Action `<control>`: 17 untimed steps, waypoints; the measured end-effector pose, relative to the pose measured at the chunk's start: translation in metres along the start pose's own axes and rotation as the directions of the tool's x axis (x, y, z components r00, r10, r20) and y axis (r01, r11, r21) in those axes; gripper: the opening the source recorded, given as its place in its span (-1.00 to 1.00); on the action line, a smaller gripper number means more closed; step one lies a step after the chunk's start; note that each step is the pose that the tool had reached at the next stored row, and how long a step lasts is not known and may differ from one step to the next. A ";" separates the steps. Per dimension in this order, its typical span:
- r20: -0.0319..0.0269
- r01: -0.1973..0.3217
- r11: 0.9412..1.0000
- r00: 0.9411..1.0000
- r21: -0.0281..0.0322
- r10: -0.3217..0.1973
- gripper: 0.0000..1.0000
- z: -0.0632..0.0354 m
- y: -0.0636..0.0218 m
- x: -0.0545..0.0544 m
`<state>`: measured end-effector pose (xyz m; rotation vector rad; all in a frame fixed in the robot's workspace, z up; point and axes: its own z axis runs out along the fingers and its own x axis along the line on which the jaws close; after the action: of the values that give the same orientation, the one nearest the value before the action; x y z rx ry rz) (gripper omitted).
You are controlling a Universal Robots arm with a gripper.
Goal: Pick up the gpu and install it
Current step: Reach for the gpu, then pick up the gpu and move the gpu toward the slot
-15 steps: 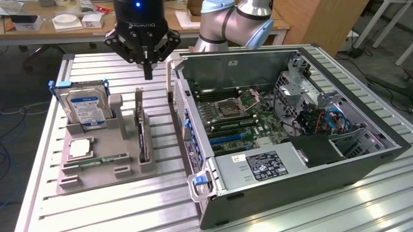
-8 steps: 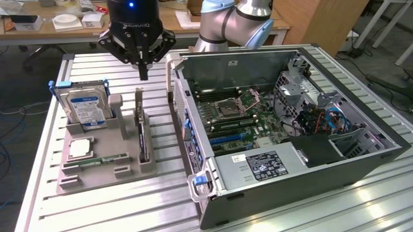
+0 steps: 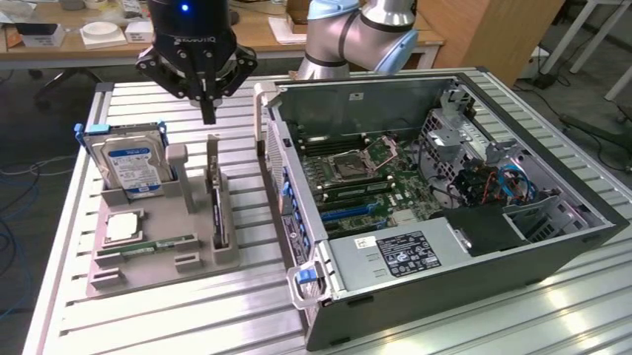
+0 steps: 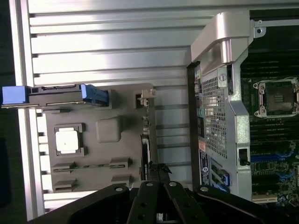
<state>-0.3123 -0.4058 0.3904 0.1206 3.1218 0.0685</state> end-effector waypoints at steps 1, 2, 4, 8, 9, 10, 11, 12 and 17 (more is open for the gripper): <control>0.000 0.000 1.000 1.000 0.000 0.000 -0.80 0.0000 -0.0002 0.002; 0.000 0.000 1.000 1.000 0.000 0.000 -0.80 0.0000 -0.0005 0.004; 0.000 0.000 1.000 1.000 0.000 0.000 -0.80 0.0000 -0.0009 0.007; -0.001 0.000 1.000 1.000 0.000 0.000 -0.80 -0.0001 -0.0019 0.014; -0.001 0.000 1.000 1.000 0.000 0.000 -0.80 -0.0001 -0.0021 0.016; -0.001 0.000 1.000 1.000 0.000 0.000 -0.80 0.0000 -0.0023 0.018; -0.001 0.000 1.000 1.000 0.000 0.000 -0.80 -0.0001 -0.0026 0.019; -0.001 0.000 1.000 1.000 0.000 0.000 -0.80 -0.0001 -0.0027 0.021; -0.002 -0.001 1.000 1.000 0.000 0.001 -0.80 -0.0001 -0.0030 0.023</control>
<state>-0.3357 -0.4070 0.3900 0.1218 3.1236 0.0684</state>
